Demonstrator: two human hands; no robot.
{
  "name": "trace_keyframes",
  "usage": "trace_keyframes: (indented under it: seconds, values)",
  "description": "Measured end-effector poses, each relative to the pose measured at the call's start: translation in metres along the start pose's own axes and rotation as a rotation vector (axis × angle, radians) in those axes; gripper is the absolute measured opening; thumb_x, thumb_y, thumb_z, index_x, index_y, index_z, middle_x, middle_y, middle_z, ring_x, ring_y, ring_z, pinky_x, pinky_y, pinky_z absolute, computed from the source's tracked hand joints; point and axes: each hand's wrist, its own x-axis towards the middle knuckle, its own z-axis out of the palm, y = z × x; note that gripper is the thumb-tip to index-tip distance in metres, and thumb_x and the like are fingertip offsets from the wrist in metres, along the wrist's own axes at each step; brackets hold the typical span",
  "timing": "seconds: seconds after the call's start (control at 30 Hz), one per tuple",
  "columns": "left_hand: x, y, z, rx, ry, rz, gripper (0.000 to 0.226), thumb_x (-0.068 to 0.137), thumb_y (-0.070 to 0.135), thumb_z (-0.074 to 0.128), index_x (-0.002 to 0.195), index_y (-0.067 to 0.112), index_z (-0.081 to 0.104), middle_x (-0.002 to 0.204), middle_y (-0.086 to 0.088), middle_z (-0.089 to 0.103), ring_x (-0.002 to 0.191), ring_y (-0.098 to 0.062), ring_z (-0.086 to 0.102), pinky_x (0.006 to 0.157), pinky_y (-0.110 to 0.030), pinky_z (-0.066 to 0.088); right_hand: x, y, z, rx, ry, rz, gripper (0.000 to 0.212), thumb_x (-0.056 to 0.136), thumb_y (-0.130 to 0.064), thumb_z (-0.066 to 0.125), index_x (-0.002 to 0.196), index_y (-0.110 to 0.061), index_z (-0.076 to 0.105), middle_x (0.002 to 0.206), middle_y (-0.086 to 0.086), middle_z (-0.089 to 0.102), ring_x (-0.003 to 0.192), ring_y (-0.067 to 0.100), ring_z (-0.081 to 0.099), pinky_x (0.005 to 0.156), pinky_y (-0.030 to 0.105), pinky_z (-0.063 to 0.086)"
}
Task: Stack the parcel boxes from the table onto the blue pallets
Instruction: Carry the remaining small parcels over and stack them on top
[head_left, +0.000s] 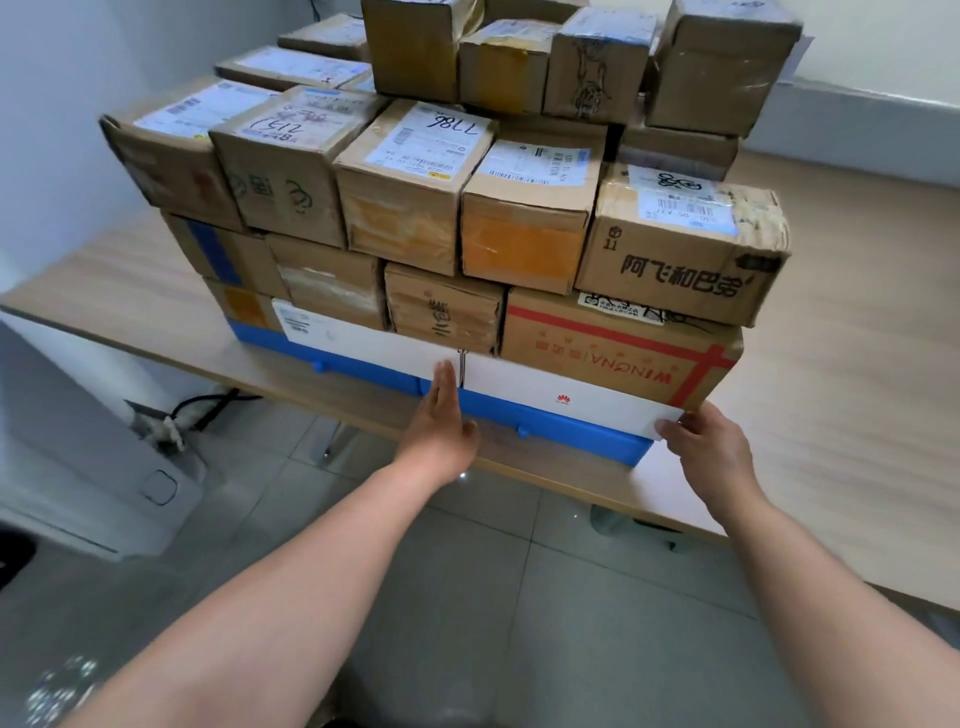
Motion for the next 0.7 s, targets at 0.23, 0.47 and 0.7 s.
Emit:
trace_keyframes:
  seconds: [0.23,0.47,0.7]
  values:
    - [0.003,-0.004,0.007,0.006,0.045,-0.017,0.078,0.097,0.012,0.038,0.148,0.026,-0.019,0.157,0.012,-0.017,0.125,-0.026,0.048,0.067,-0.022,0.041,0.004,0.002,0.000,0.011,-0.014,0.009,0.015,0.091,-0.013,0.058,0.102,-0.022,0.063,0.096,-0.001,0.067,0.084,0.025,0.058,0.089,0.048,0.049]
    - [0.006,-0.017,0.002,0.010,0.010,0.043,0.081,0.097,0.034,0.045,0.149,0.028,-0.017,0.157,0.011,-0.014,0.146,-0.020,0.011,0.112,-0.041,0.031,0.004,0.002,0.006,-0.067,-0.015,0.028,0.028,0.092,-0.016,0.059,0.120,-0.021,0.057,0.120,0.002,0.064,0.105,0.025,0.058,0.093,0.041,0.046]
    - [0.005,-0.066,-0.029,0.005,0.103,0.007,0.086,0.090,0.057,0.046,0.151,0.025,-0.005,0.159,0.006,-0.001,0.146,-0.019,0.007,0.114,-0.043,0.026,-0.032,0.000,0.041,-0.476,0.042,0.035,0.021,0.093,-0.029,0.055,0.097,-0.008,0.057,0.090,0.006,0.062,0.073,0.020,0.052,0.060,0.030,0.036]
